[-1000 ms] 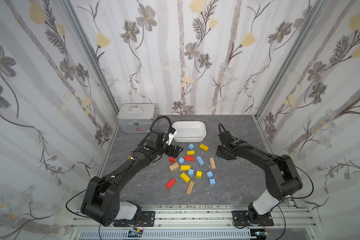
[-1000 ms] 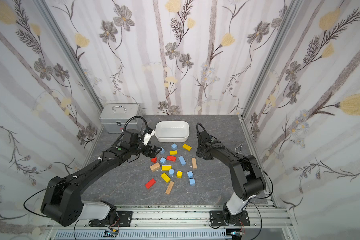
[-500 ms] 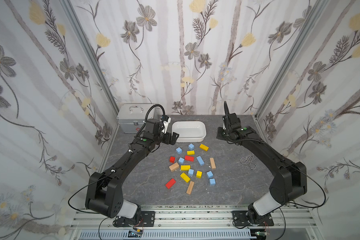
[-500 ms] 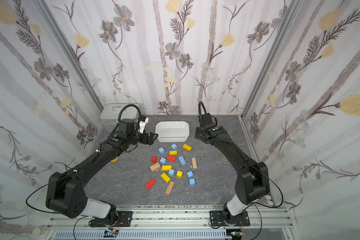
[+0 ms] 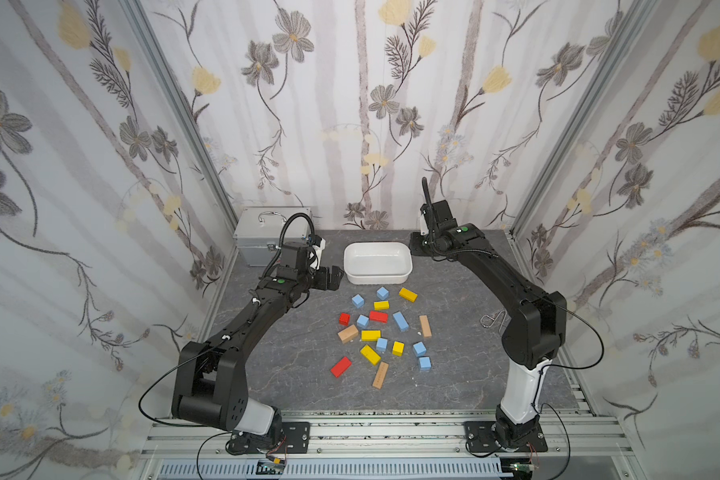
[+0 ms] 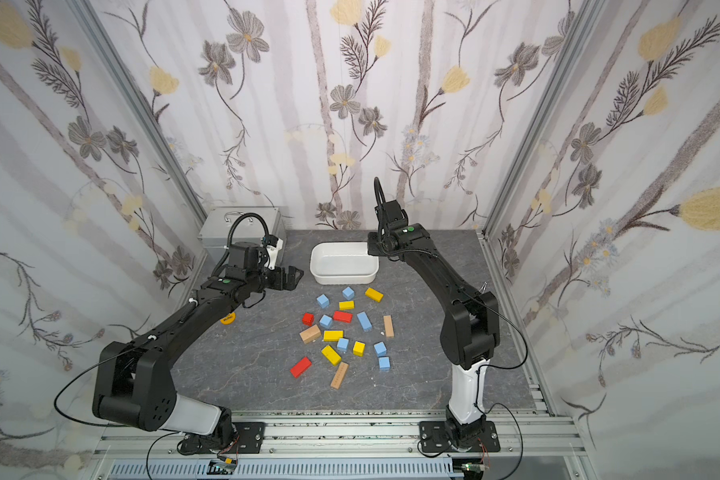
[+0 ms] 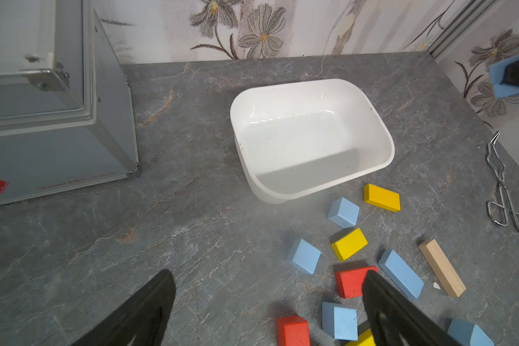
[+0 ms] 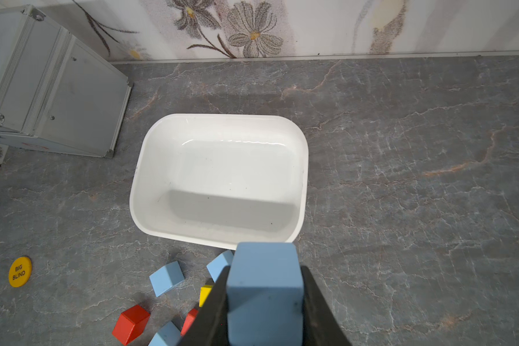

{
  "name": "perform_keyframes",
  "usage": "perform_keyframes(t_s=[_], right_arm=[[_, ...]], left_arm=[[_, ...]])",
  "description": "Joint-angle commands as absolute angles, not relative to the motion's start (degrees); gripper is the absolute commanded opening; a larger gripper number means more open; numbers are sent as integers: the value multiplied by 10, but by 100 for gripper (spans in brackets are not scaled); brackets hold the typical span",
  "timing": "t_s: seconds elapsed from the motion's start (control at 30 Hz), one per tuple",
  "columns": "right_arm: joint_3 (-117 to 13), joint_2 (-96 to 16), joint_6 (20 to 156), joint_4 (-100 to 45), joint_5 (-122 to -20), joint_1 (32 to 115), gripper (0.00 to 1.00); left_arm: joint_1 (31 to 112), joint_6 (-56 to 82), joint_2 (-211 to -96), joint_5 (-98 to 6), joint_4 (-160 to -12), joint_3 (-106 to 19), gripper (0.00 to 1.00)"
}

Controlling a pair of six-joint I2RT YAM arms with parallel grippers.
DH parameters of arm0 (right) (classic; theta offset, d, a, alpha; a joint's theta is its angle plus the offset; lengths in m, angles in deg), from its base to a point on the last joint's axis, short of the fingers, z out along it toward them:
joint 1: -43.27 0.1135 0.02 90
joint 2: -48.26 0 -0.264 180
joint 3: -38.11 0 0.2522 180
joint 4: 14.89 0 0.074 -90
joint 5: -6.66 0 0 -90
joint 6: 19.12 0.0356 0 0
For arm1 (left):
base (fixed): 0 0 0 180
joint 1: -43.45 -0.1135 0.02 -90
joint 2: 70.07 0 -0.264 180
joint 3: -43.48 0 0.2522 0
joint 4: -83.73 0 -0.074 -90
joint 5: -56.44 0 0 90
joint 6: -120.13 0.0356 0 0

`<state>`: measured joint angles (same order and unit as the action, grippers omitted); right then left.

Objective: Pick out the blue building blocks
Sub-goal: Place the building block in the storage box.

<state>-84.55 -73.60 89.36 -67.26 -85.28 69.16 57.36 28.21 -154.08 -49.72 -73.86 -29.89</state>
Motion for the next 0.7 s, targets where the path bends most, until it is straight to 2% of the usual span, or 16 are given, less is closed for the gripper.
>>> perform_keyframes(t_s=[0.0,0.2,0.67], right_arm=[[-890,-776,883,-678,-820,694,0],[-952,-851,891,-679,-798,700,0],[-988,-955,894,-654,-815,707,0]], left_arm=[[572,276,-1544,-494,-770,-290,100],[572,283,-1552,-489,-777,-277,100],[573,298,-1562,-483,-773,-270,100]])
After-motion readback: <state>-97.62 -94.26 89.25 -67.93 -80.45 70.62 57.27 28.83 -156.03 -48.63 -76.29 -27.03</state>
